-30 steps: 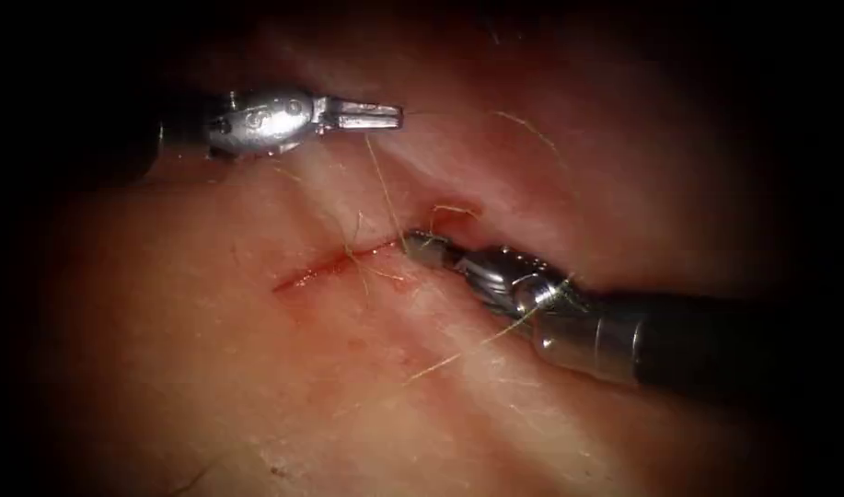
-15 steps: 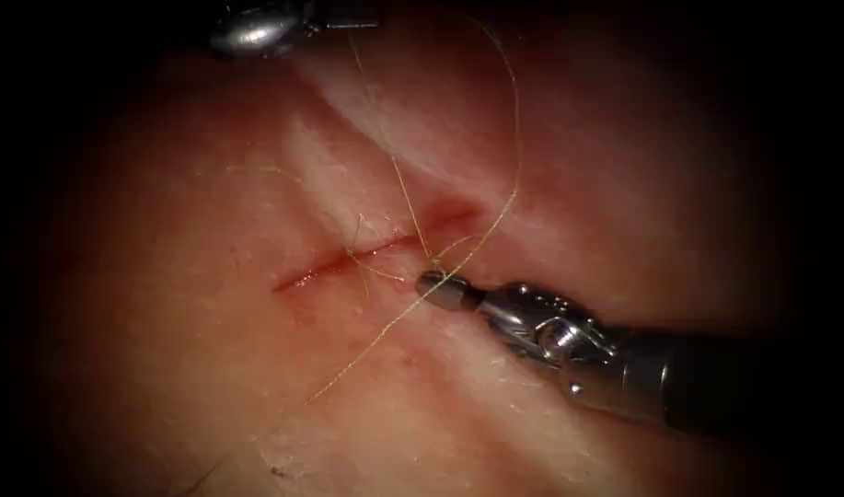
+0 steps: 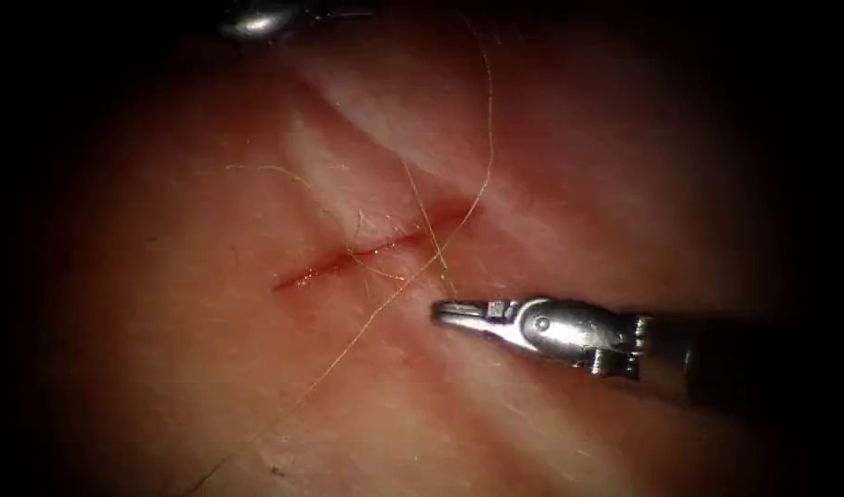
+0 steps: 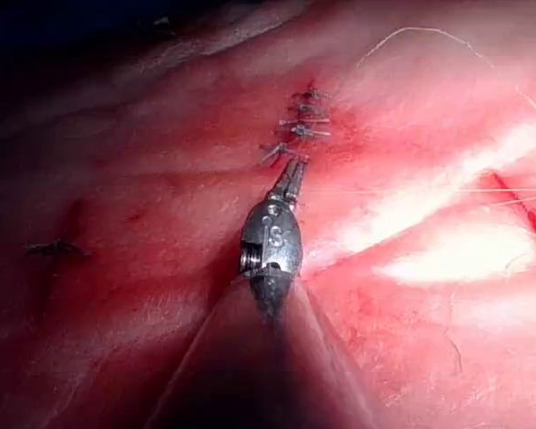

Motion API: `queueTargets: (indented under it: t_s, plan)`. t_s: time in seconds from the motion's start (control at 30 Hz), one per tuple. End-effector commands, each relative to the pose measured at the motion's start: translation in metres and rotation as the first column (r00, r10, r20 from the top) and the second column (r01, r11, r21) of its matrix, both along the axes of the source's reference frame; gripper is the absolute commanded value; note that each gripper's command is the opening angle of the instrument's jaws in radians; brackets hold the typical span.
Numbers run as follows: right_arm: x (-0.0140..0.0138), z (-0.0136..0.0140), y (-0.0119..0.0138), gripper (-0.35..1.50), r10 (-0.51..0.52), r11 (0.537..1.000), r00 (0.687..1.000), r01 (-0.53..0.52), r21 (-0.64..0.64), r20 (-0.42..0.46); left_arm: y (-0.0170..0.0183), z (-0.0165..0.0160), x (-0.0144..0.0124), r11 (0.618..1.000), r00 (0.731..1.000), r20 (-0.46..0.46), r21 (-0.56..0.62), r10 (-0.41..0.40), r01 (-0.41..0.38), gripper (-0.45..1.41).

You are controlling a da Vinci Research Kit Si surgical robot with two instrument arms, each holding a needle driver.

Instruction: Wound Closure

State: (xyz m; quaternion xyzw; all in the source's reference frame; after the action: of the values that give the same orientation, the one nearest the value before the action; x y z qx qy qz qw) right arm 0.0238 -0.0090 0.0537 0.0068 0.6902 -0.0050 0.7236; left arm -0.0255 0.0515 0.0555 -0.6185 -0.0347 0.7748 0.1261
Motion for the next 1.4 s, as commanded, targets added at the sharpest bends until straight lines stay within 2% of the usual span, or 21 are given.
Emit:
queueTargets:
  t_s: [0.03, 0.17, 0.33, 0.37, 0.4, 0.43, 0.47, 0.53, 0.7, 0.8, 0.87, 0.93, 1.0, 1.03, 1.07, 1.13, 1.23, 1.27, 1.3, 1.37, 1.4]
  plan:
    - [0.0009, -0.0001, 0.0008, -0.35, -0.017, 0.998, 1.000, 0.017, -0.053, -0.010, 0.0005, 0.0005, -0.0005, 1.000, 1.000, 0.001, -0.002, 0.001, -0.001, -0.45]
    - [0.0009, -0.0005, -0.0001, -0.35, -0.175, 0.968, 0.984, 0.176, -0.181, 0.021, 0.0005, 0.0005, -0.0004, 1.000, 1.000, 0.000, -0.002, 0.000, 0.000, -0.45]
    - [0.0014, -0.0018, -0.0017, -0.35, -0.297, 0.911, 0.955, 0.286, -0.297, 0.010, 0.0007, 0.0006, -0.0002, 1.000, 1.000, -0.007, -0.001, 0.002, -0.002, -0.45]
    - [0.0018, -0.0027, -0.0020, -0.21, -0.324, 0.875, 0.946, 0.299, -0.381, -0.003, 0.0008, 0.0006, -0.0002, 1.000, 1.000, -0.008, -0.001, 0.001, -0.001, -0.45]
    - [0.0019, -0.0030, -0.0022, 0.12, -0.326, 0.865, 0.946, 0.297, -0.405, -0.003, 0.0009, 0.0007, -0.0002, 1.000, 1.000, -0.008, -0.001, 0.000, 0.000, -0.45]
    - [0.0021, -0.0035, -0.0023, 0.31, -0.325, 0.862, 0.946, 0.295, -0.412, -0.002, 0.0009, 0.0007, -0.0002, 1.000, 1.000, -0.009, -0.001, 0.000, 0.000, -0.45]
    - [0.0022, -0.0039, -0.0024, 0.39, -0.332, 0.860, 0.943, 0.301, -0.412, -0.005, 0.0010, 0.0007, -0.0002, 1.000, 1.000, -0.009, -0.001, -0.001, 0.001, -0.45]
    - [0.0023, -0.0047, -0.0025, 0.44, -0.351, 0.854, 0.936, 0.319, -0.412, -0.003, 0.0011, 0.0007, -0.0002, 1.000, 1.000, -0.010, -0.001, -0.002, 0.002, -0.45]
    - [0.0018, -0.0066, -0.0032, 0.42, -0.430, 0.818, 0.903, 0.399, -0.413, 0.022, 0.0011, 0.0007, -0.0002, 1.000, 1.000, -0.014, -0.001, -0.006, 0.006, -0.45]
    - [0.0011, -0.0071, -0.0037, 0.34, -0.458, 0.802, 0.888, 0.429, -0.416, 0.033, 0.0011, 0.0007, -0.0001, 1.000, 1.000, -0.015, -0.001, -0.007, 0.007, -0.45]
    - [0.0004, -0.0072, -0.0038, -0.03, -0.461, 0.807, 0.887, 0.433, -0.401, 0.031, 0.0011, 0.0007, -0.0002, 1.000, 1.000, -0.017, -0.001, -0.009, 0.009, -0.45]
    - [-0.0001, -0.0072, -0.0038, -0.03, -0.446, 0.814, 0.894, 0.424, -0.397, 0.039, 0.0011, 0.0007, -0.0003, 1.000, 1.000, -0.017, -0.001, -0.010, 0.010, -0.45]
    - [-0.0007, -0.0072, -0.0037, 0.05, -0.419, 0.835, 0.908, 0.395, -0.384, 0.024, 0.0010, 0.0007, -0.0003, 1.000, 1.000, -0.019, -0.001, -0.011, 0.011, -0.45]
    - [-0.0011, -0.0072, -0.0036, 0.12, -0.400, 0.853, 0.917, 0.375, -0.363, 0.009, 0.0009, 0.0007, -0.0004, 1.000, 1.000, -0.021, 0.000, -0.010, 0.010, -0.45]
    - [-0.0015, -0.0071, -0.0035, 0.32, -0.386, 0.884, 0.923, 0.366, -0.292, -0.010, 0.0008, 0.0006, -0.0004, 1.000, 1.000, -0.022, 0.000, -0.011, 0.011, -0.45]
    - [-0.0023, -0.0066, -0.0032, 0.91, -0.333, 0.943, 0.940, 0.332, -0.025, -0.070, 0.0007, 0.0006, -0.0004, 1.000, 1.000, -0.023, 0.000, -0.011, 0.011, -0.45]
    - [-0.0033, -0.0058, -0.0025, 0.94, -0.224, 0.944, 0.965, 0.250, 0.217, -0.140, 0.0004, 0.0005, -0.0005, 1.000, 1.000, -0.026, 0.000, -0.015, 0.015, -0.45]
    - [-0.0033, -0.0055, -0.0023, 0.94, -0.175, 0.942, 0.977, 0.202, 0.268, -0.122, 0.0003, 0.0004, -0.0006, 1.000, 0.999, -0.027, 0.000, -0.017, 0.017, -0.45]
    - [-0.0033, -0.0052, -0.0022, 1.06, -0.120, 0.934, 0.989, 0.142, 0.328, -0.089, 0.0002, 0.0004, -0.0006, 1.000, 1.000, -0.026, 0.000, -0.016, 0.016, -0.45]
    - [-0.0032, -0.0048, -0.0019, 1.13, -0.028, 0.886, 0.999, 0.034, 0.462, -0.021, -0.0001, 0.0002, -0.0007, 1.000, 1.000, -0.023, 0.001, -0.013, 0.013, -0.45]
    - [-0.0031, -0.0047, -0.0017, 1.16, -0.012, 0.871, 1.000, 0.015, 0.490, -0.010, -0.0002, 0.0002, -0.0008, 1.000, 1.000, -0.022, 0.001, -0.012, 0.012, -0.45]
